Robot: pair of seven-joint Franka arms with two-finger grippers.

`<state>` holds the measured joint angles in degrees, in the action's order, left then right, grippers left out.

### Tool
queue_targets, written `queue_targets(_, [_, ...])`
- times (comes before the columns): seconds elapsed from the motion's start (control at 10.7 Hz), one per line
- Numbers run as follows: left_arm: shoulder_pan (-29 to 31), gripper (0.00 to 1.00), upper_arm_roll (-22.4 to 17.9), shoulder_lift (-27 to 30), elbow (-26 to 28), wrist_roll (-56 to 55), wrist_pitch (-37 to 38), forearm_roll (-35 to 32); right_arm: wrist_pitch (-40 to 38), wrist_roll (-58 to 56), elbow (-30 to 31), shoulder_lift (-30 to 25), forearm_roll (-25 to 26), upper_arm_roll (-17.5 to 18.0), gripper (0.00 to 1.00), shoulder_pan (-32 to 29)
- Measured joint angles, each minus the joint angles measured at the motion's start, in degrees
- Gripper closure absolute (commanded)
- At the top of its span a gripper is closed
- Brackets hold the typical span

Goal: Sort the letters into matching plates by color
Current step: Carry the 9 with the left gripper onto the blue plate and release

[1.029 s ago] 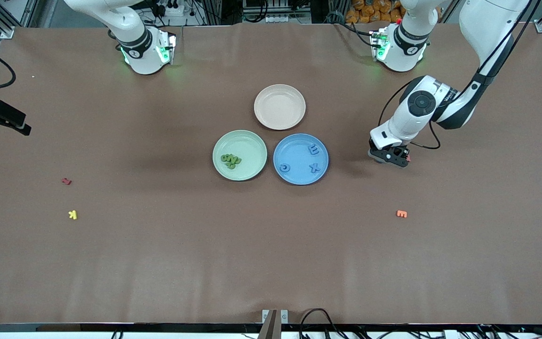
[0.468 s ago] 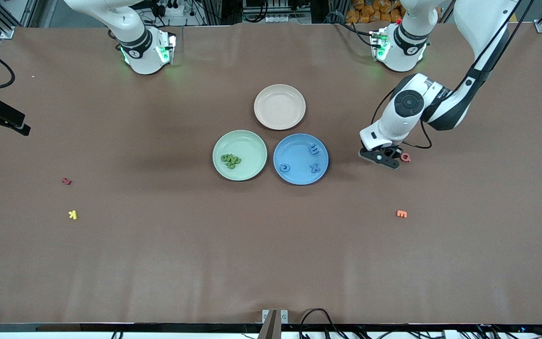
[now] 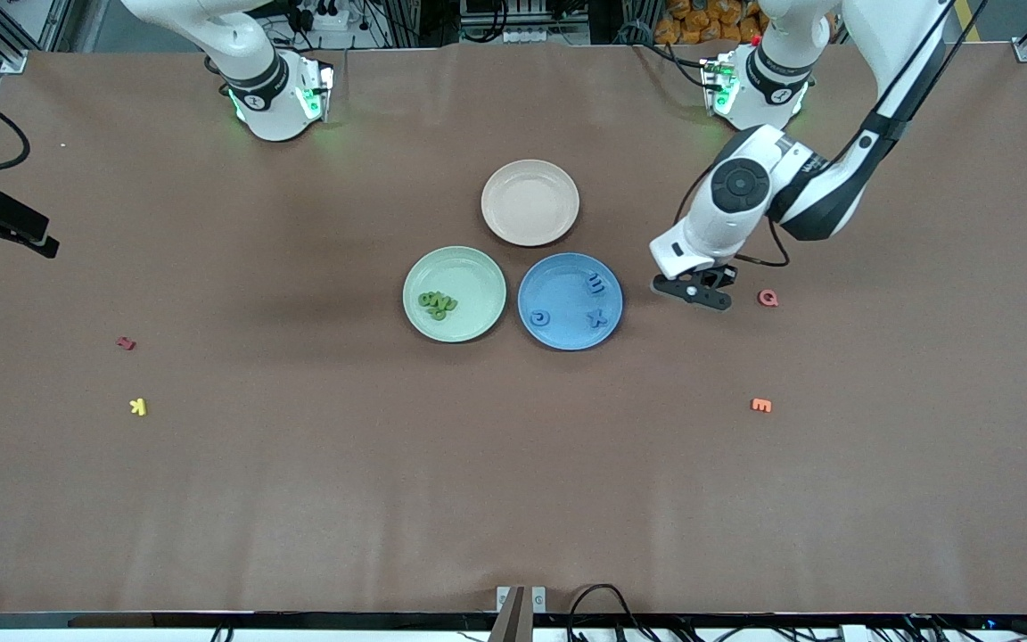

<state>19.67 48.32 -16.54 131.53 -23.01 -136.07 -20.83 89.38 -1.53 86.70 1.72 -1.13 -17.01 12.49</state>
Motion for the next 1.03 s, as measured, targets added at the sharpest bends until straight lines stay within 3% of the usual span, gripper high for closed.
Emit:
queue_targets(0.09, [-0.6,0.93,2.8,0.0,-1.4,-4.4,1.1,0.6,0.0,0.0,0.0,0.1,0.0,0.0,0.0,0.0])
queue_targets(0.66, [-10.7,0.93,3.8,-3.4,-7.1,-21.1,1.2,1.1,0.0,0.0,0.0,0.1,0.0,0.1,0.0,0.2])
queue_targets(1.03, [-12.0,0.93,3.8,-7.9,-11.1,-25.7,1.2,1.1,0.0,0.0,0.0,0.1,0.0,0.1,0.0,0.2])
